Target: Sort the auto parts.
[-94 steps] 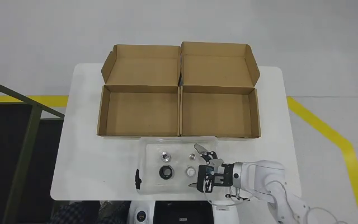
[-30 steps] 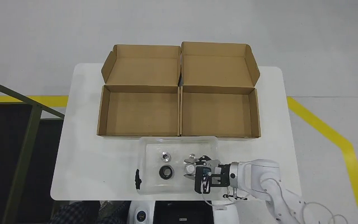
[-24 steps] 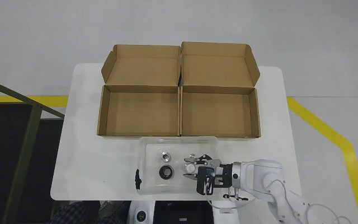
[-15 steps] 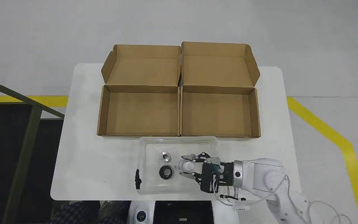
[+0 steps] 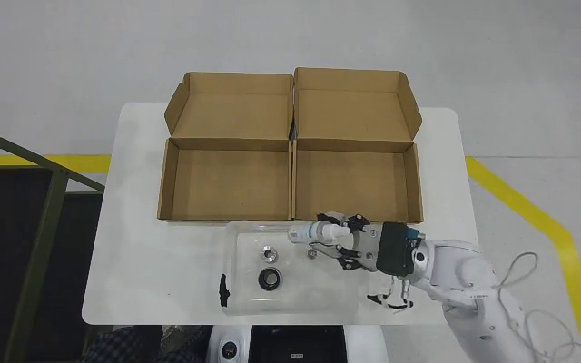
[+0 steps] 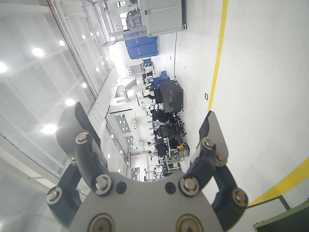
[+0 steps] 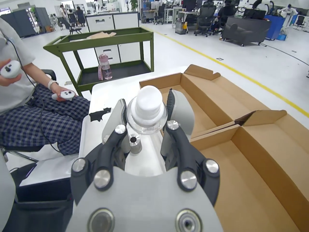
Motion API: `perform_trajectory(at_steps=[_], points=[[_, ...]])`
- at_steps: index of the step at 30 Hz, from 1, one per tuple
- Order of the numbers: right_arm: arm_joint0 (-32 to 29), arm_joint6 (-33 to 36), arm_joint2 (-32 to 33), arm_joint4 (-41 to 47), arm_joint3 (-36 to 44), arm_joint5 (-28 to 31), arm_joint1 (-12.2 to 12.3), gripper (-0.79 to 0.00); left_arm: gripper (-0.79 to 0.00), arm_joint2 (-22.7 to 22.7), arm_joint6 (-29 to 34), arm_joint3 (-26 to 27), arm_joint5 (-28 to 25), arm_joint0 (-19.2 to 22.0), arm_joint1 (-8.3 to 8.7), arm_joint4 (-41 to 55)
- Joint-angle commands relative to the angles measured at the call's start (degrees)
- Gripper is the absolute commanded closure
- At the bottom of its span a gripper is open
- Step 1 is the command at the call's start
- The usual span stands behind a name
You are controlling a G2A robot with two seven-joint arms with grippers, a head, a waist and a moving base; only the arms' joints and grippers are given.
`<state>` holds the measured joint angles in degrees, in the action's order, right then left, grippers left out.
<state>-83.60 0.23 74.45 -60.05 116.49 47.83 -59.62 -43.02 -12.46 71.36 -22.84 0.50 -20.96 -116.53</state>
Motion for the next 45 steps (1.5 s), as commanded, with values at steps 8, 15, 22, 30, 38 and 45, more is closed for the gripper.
perform_trajectory(at_steps=[8, 15, 22, 30, 38, 45], points=[[0.47, -1.28, 2.01, 9.70, -3.16, -1.50, -0.05, 0.000, -0.785, 0.00, 0.00, 0.00, 0.00, 0.00, 0.00, 0.00], [0.42, -2.09, 3.53, 14.09, -4.45, -1.73, -0.06, 0.000, -0.785, 0.00, 0.00, 0.00, 0.00, 0.00, 0.00, 0.00], [-0.04, -3.05, 5.21, 16.90, -4.93, -1.66, -0.06, 0.000, -0.785, 0.00, 0.00, 0.00, 0.00, 0.00, 0.00, 0.00], [-0.60, -3.38, 6.47, 18.00, -4.68, -1.58, -0.11, 0.000, -0.785, 0.00, 0.00, 0.00, 0.00, 0.00, 0.00, 0.00], [-0.58, -3.15, 6.62, 17.66, -4.48, -1.65, -0.24, 0.000, -0.785, 0.00, 0.00, 0.00, 0.00, 0.00, 0.00, 0.00], [0.19, -1.33, 6.90, 10.18, -2.42, -6.18, -0.39, 0.000, -0.785, 0.00, 0.00, 0.00, 0.00, 0.00, 0.00, 0.00]])
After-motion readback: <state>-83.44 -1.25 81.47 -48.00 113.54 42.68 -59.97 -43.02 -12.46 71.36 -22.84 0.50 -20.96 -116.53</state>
